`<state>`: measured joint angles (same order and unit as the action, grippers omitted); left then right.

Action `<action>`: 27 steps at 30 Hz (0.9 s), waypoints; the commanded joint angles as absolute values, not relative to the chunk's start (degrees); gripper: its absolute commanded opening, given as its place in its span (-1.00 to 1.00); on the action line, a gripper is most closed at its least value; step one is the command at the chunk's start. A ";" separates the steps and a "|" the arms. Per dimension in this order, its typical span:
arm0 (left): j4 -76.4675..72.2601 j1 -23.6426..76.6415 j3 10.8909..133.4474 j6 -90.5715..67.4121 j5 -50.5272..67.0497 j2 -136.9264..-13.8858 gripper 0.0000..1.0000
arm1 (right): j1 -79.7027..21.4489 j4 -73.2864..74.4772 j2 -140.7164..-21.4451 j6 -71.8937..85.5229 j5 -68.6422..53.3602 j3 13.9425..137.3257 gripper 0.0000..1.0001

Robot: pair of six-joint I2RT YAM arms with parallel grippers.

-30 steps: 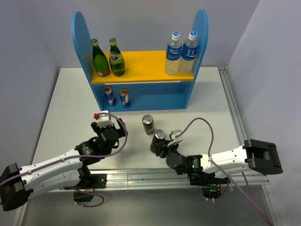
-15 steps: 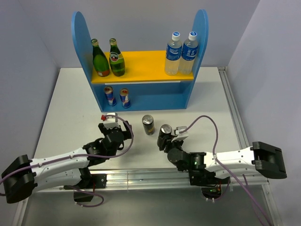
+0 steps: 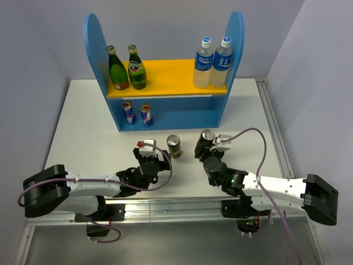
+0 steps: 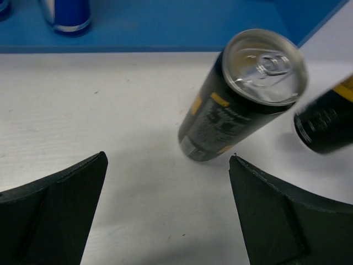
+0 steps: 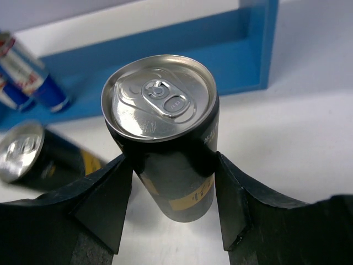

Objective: Place and organize the beverage onto the shelf

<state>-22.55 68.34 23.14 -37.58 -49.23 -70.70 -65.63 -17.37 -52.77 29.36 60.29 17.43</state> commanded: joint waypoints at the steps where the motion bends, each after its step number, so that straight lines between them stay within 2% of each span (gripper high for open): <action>1: -38.03 69.61 20.58 -33.41 -50.19 -72.59 0.99 | -60.39 -29.24 -53.78 25.15 59.33 22.32 -1.00; 5: -50.77 69.70 18.98 -29.89 -50.80 -77.16 0.99 | -55.73 -33.74 -59.39 22.16 55.99 25.04 -1.00; 9: -56.93 69.61 21.18 -26.11 -52.82 -84.88 0.98 | -49.85 -37.00 -65.73 20.57 50.90 28.73 -1.00; 17: -66.87 69.61 22.50 -24.00 -52.12 -92.63 0.96 | -41.41 -40.69 -79.69 18.72 46.67 37.51 -1.00; 27: -71.98 69.35 25.84 -20.83 -52.29 -99.31 0.99 | -34.03 -42.36 -89.91 16.17 41.84 45.35 -1.00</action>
<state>-66.57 69.41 23.92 -22.24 -51.48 -98.35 -35.92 -34.79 -90.00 17.30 42.48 40.77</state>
